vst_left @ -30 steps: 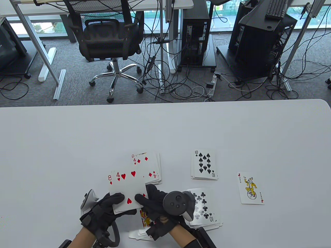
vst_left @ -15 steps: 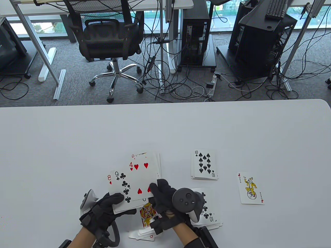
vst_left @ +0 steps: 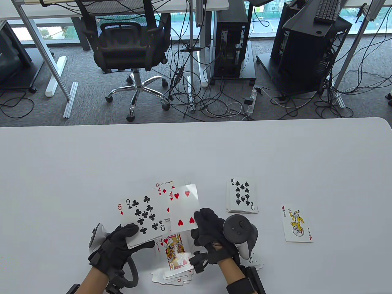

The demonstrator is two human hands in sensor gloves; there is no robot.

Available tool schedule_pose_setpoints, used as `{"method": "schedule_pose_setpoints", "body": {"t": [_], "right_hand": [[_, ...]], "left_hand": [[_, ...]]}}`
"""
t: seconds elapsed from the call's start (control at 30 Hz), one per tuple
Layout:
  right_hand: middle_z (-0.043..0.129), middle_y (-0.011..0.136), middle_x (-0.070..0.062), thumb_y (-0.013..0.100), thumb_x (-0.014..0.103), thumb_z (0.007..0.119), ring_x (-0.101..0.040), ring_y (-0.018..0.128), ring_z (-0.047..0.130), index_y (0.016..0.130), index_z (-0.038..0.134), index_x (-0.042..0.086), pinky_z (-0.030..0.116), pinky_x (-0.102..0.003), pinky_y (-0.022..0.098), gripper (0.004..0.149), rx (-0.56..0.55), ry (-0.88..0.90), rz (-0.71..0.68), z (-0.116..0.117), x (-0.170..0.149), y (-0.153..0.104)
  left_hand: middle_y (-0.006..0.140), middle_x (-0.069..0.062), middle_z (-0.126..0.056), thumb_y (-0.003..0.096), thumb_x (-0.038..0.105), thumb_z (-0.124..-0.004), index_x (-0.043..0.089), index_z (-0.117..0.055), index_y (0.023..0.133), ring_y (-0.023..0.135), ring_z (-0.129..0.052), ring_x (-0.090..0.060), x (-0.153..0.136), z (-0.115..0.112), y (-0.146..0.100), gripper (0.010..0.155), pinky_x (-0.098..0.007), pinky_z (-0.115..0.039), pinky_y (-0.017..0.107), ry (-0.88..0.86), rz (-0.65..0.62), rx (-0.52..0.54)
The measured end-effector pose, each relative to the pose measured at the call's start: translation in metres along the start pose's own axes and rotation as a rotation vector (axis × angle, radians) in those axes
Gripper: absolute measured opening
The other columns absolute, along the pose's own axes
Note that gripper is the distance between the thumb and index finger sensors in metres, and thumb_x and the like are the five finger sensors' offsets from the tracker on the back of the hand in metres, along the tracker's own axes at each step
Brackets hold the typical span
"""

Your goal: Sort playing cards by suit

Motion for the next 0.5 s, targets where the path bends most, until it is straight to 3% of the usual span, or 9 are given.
{"method": "schedule_pose_setpoints", "body": {"t": [0.1,0.23,0.5], "right_hand": [[0.093,0.028,-0.004,0.053,0.018,0.065,-0.016,0.003,0.095,0.073,0.070,-0.019,0.086,-0.045,0.027,0.042,0.098,-0.103,0.045,0.022,-0.001,-0.003],[0.094,0.027,-0.004,0.053,0.018,0.065,-0.016,0.002,0.095,0.074,0.069,-0.021,0.087,-0.045,0.026,0.045,0.369,-0.388,0.146,0.057,-0.001,-0.011],[0.094,0.025,-0.004,0.054,0.022,0.066,-0.017,-0.001,0.094,0.072,0.071,-0.022,0.087,-0.043,0.023,0.047,0.502,-0.765,0.131,0.090,0.001,-0.024]], "left_hand": [[0.110,-0.008,-0.062,0.0634,0.032,-0.064,0.019,-0.044,0.109,0.093,-0.079,-0.033,0.002,0.004,-0.001,0.051,-0.043,-0.079,0.060,-0.007,-0.009,0.016],[0.110,-0.008,-0.062,0.0633,0.032,-0.064,0.019,-0.044,0.109,0.093,-0.079,-0.032,0.002,0.005,-0.001,0.051,-0.043,-0.079,0.060,-0.001,-0.011,0.020],[0.110,-0.008,-0.062,0.0634,0.032,-0.064,0.019,-0.044,0.109,0.093,-0.078,-0.033,0.002,0.002,-0.001,0.051,-0.043,-0.078,0.060,-0.004,0.002,0.016]]}}
Point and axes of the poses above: the tracker on the back of each hand, its own x axis roughly to the thumb side, its own y axis roughly from the wrist to the fingertips, z = x × y, the point moved 4 cm from there along y, roughly from the wrist to the fingertips
